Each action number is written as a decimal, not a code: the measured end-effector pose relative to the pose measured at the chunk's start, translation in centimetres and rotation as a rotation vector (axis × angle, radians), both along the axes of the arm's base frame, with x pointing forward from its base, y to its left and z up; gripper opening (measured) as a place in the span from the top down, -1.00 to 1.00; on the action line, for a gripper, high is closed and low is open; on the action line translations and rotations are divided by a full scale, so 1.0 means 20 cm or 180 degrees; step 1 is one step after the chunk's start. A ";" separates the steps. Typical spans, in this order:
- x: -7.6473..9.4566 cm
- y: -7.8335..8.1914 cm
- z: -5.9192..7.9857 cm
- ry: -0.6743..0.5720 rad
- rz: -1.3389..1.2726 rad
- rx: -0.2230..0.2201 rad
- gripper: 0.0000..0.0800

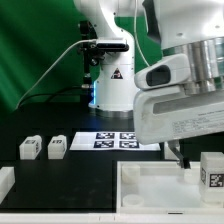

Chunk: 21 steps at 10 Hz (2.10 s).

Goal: Assemble one leg

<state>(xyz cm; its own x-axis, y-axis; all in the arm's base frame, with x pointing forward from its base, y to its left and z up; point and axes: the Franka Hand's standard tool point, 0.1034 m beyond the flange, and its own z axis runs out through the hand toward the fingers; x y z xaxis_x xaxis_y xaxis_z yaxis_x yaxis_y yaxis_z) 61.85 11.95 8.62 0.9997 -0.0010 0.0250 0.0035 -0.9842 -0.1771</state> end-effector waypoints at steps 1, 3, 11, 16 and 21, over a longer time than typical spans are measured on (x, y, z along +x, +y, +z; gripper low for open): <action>0.03 0.00 0.00 0.0144 0.0034 0.0007 -0.62; 0.05 0.00 -0.02 -0.0052 0.0014 -0.0020 -0.62; 0.08 -0.05 -0.02 -0.0126 -0.0588 0.0055 0.24; 0.07 -0.08 -0.02 0.0106 -0.2818 0.0383 0.24; 0.05 -0.06 -0.03 0.0577 -0.4723 0.0584 0.24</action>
Offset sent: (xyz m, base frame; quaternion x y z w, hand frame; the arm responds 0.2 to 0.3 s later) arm 0.0000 0.0000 0.0000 0.0000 0.0000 0.0000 1.0000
